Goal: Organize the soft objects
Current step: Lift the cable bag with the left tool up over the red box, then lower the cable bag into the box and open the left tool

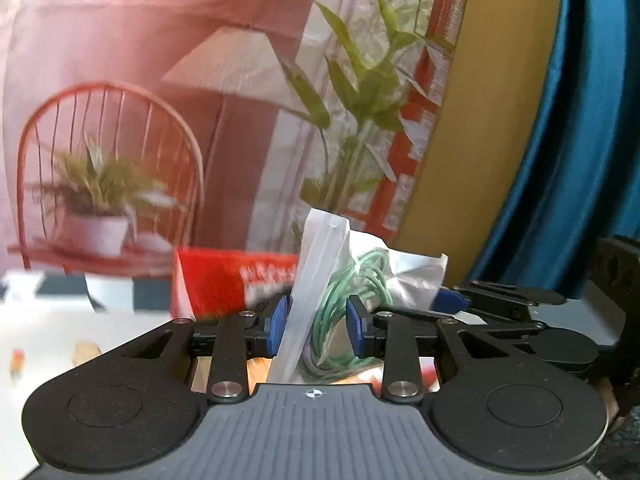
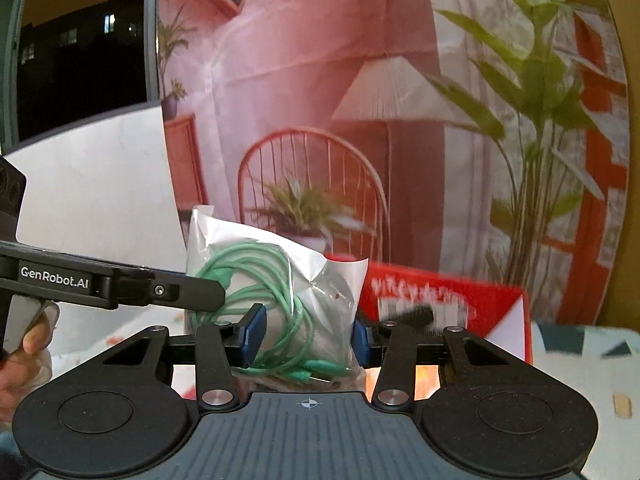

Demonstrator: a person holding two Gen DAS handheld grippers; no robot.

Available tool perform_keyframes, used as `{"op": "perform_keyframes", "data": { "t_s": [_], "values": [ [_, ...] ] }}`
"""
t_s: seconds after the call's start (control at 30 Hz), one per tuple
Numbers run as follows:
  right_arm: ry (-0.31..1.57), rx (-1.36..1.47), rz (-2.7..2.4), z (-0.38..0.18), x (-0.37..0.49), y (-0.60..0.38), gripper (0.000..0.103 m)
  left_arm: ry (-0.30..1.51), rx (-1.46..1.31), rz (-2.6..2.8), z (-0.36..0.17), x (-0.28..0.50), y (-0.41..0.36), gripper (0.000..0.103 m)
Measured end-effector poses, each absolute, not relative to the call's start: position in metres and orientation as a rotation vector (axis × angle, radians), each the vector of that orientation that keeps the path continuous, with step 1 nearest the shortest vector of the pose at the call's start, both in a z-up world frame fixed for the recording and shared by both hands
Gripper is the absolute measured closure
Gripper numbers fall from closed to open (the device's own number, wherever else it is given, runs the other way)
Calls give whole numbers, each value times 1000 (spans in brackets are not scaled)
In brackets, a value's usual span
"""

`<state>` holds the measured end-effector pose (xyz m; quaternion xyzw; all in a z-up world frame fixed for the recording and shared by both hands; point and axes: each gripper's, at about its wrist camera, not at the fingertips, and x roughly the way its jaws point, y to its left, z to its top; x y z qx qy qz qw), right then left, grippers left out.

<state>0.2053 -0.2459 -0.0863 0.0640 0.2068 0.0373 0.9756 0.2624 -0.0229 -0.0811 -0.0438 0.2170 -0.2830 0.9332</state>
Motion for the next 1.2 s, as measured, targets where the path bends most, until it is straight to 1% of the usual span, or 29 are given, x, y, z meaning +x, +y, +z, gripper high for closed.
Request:
{"op": "perform_keyframes", "data": {
  "t_s": [0.1,0.2,0.37,0.6,0.8,1.03,1.2],
  "values": [
    [417,137,70,-76,229,-258,64,483,-96,-583,-72,294,-30,69],
    [457,154,46,-79,253,-271,64,565,-96,-582,-81,322,-40,68],
    [612,230,17,-112,284,-295,64,714,-66,-560,-117,350,-59,68],
    [764,286,-38,-162,300,-307,64,896,3,-549,-167,370,-78,68],
    [871,356,-60,-188,308,-314,64,956,63,-550,-184,377,-84,68],
    [927,429,-89,-200,313,-319,65,992,76,-546,-192,382,-86,68],
    [959,429,-108,-206,317,-318,65,1008,70,-529,-196,384,-88,68]
  ]
}}
